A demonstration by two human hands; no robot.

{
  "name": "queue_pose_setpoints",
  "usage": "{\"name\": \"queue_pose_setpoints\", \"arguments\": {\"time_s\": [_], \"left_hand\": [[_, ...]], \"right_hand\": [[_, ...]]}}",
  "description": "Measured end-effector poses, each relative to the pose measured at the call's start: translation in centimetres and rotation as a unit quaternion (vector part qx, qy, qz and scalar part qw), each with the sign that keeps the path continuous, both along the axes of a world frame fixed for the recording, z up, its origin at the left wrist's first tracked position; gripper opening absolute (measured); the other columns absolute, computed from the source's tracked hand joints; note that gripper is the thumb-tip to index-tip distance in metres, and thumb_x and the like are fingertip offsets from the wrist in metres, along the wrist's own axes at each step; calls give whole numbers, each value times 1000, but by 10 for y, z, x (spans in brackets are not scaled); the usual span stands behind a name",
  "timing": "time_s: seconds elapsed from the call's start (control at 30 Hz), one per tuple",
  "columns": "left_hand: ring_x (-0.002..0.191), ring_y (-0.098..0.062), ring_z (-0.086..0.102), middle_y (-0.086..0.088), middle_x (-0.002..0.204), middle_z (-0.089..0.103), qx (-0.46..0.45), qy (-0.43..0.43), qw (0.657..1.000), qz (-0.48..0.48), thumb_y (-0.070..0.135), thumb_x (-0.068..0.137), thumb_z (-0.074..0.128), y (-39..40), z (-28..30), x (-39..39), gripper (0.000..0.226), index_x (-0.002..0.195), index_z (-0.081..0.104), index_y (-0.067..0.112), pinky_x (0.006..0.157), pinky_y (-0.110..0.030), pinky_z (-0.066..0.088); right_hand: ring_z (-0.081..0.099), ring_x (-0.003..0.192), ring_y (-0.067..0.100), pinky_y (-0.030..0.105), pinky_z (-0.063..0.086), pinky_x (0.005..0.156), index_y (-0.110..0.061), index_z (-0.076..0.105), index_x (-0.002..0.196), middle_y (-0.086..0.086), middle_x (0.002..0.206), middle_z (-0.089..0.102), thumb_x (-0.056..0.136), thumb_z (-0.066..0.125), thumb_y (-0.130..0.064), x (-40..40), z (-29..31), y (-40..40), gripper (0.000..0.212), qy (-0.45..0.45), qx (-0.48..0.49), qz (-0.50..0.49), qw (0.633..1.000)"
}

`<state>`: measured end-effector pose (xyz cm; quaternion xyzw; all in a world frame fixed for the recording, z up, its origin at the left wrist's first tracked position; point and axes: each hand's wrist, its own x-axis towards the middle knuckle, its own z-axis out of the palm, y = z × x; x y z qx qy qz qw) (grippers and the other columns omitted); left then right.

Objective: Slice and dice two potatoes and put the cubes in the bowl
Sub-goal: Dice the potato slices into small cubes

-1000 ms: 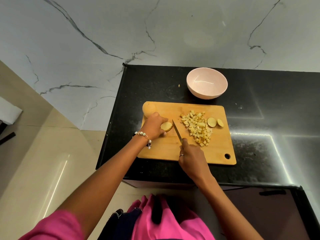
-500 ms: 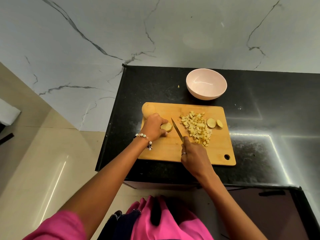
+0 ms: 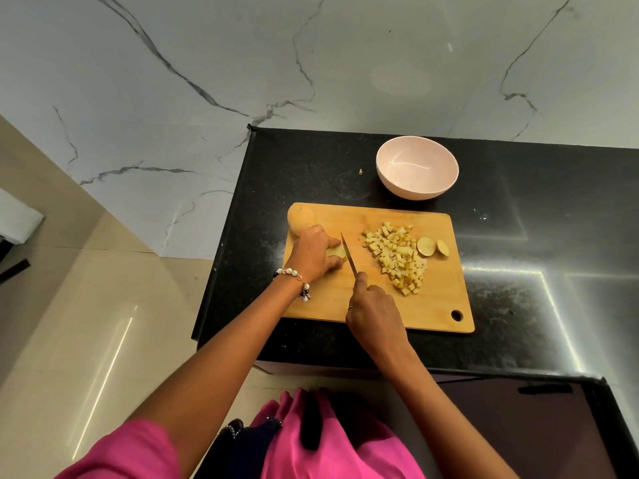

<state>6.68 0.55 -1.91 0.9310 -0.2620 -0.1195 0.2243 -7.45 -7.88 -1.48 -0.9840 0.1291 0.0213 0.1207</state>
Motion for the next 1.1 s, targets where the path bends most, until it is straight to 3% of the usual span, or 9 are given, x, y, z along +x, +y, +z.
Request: {"name": "queue_pose_setpoints", "arguments": {"time_s": [0.1,0.2,0.27,0.33,0.4,0.5,0.63,0.9,1.1], "left_hand": [[101,-19,53,-6,112,55,-18,2,1000,7,33,79,73,0,-1,0,52,125,60,14,89,-33,45],[95,-20,56,-6,108,57,-38,-2,999,22,31,77,75,-1,-4,-2,50,121,63,13,85,-34,46],[94,-20,57,-5,108,58,-49,-8,998,32,31,76,75,-1,-6,-4,49,120,64,12,83,-30,46],[93,-18,57,-4,107,58,-60,-11,997,42,30,76,76,0,-8,-4,49,119,64,12,79,-25,44],[93,-17,56,-4,108,58,-67,-14,997,44,30,75,76,1,-10,-5,50,120,64,12,80,-25,45],[91,-16,57,-4,109,56,-85,-13,995,44,29,76,75,4,-12,-9,52,123,61,11,84,-29,48],[78,-8,53,-3,109,53,-128,-1,990,52,23,78,74,9,-16,-14,52,126,58,10,81,-17,45],[73,-9,54,-4,104,53,-186,7,980,76,17,76,75,8,-19,-16,44,118,65,9,78,-22,51],[70,-10,54,-6,102,55,-194,-8,977,92,19,76,75,6,-23,-19,41,114,67,7,74,-18,47]], "right_hand": [[59,70,39,35,29,54,10,30,139,23,87,61,88,38,2,10,-4,4,53,-12,0,4,1000],[49,41,36,30,21,42,15,50,123,19,60,56,73,57,8,2,-9,3,50,-5,-21,13,1000],[44,33,30,27,18,38,14,56,116,15,55,54,63,66,8,-13,-16,2,53,-14,-49,15,999],[49,40,31,29,22,41,12,52,123,15,62,57,70,60,4,-28,-14,2,54,12,-41,14,999],[57,64,35,35,32,52,6,35,138,18,83,62,86,41,-3,-33,-7,-1,53,13,-2,12,1000],[56,81,36,36,35,62,0,24,144,18,97,62,93,33,-9,-21,0,-6,53,-29,46,4,998],[57,82,37,35,32,61,-1,25,145,19,97,62,95,33,-11,-1,1,-4,51,-30,37,3,999],[59,87,37,35,30,62,3,16,146,22,105,59,92,29,-1,11,2,8,56,0,-26,12,1000],[60,67,38,35,30,53,10,27,142,23,91,62,86,33,4,-14,-9,11,56,-3,-42,22,999]]}}
